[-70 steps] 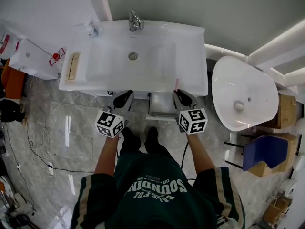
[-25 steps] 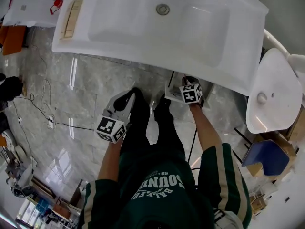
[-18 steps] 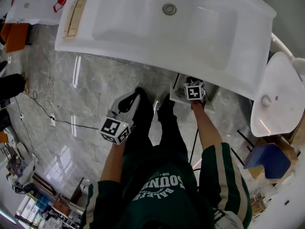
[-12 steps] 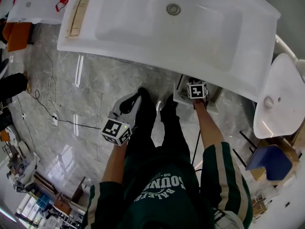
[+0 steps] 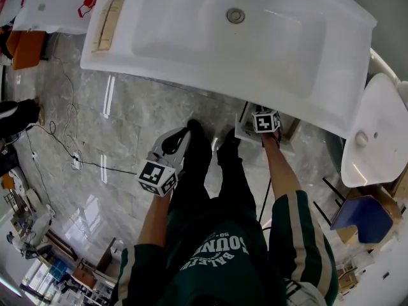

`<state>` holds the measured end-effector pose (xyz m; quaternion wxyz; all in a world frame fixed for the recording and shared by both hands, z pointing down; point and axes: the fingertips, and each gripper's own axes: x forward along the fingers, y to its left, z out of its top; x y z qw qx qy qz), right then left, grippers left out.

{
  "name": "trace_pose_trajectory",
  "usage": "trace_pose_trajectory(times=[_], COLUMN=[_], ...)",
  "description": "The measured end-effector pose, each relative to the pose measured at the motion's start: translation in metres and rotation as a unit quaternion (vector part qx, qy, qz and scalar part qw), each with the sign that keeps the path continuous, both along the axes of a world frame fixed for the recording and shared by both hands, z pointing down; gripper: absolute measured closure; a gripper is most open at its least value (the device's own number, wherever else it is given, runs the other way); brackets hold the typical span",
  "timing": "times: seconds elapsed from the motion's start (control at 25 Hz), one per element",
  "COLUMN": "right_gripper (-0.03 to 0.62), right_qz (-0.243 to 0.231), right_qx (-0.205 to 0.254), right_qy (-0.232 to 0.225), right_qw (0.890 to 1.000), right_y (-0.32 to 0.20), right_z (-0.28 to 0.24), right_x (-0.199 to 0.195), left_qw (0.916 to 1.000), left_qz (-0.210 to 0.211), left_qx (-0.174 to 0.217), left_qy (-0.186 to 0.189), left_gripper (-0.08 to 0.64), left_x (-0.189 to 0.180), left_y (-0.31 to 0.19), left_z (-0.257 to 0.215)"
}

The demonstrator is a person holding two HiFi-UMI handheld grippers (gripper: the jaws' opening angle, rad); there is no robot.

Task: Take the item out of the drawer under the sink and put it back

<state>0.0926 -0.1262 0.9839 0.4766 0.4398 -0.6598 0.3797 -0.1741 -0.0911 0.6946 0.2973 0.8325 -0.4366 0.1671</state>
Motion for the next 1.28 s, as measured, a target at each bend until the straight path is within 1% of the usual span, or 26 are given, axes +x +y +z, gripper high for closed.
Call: trace_pose_trajectory(times=[0.2, 0.36, 0.52, 0.84, 1.04, 1.28], right_gripper=[0.540, 0.540, 0.541, 0.541, 0.541, 0.580], right_qz=[0.001, -0.007, 0.002, 0.023, 0.051, 0.043], right_qx=[0.012, 0.050, 0.076, 0.114, 0.144, 0.195], right_qy=[-0.003, 0.010, 0.002, -0.025, -0.042, -0.053], right_qw=[1.000, 0.999, 0.997, 0.993, 0.987, 0.979], right_y=[0.003, -0.001, 0.002, 0.017, 0.025, 0.018], right_z=[-0.017, -0.045, -0.078, -0.157, -0.207, -0.276], right_x=[0.000, 0.007, 0.006, 0.002, -0.001, -0.009], left_qw=[1.0000, 0.9996, 0.9991, 0.9978, 0.9966, 0.9939], left_qz=[0.007, 0.024, 0.034, 0.052, 0.064, 0.077], left_qx=[0.004, 0.013, 0.025, 0.039, 0.050, 0.076], left_qy=[0.002, 0.003, 0.005, 0.009, 0.014, 0.023], left_gripper=[0.489, 0.489, 0.489, 0.489, 0.489, 0.489], left_x=[0.007, 0.018, 0.024, 0.031, 0.028, 0.031], left_y=[0.003, 0.003, 0.000, -0.004, -0.012, -0.037], left_z=[-0.010, -0.022, -0.041, -0.077, -0.097, -0.125])
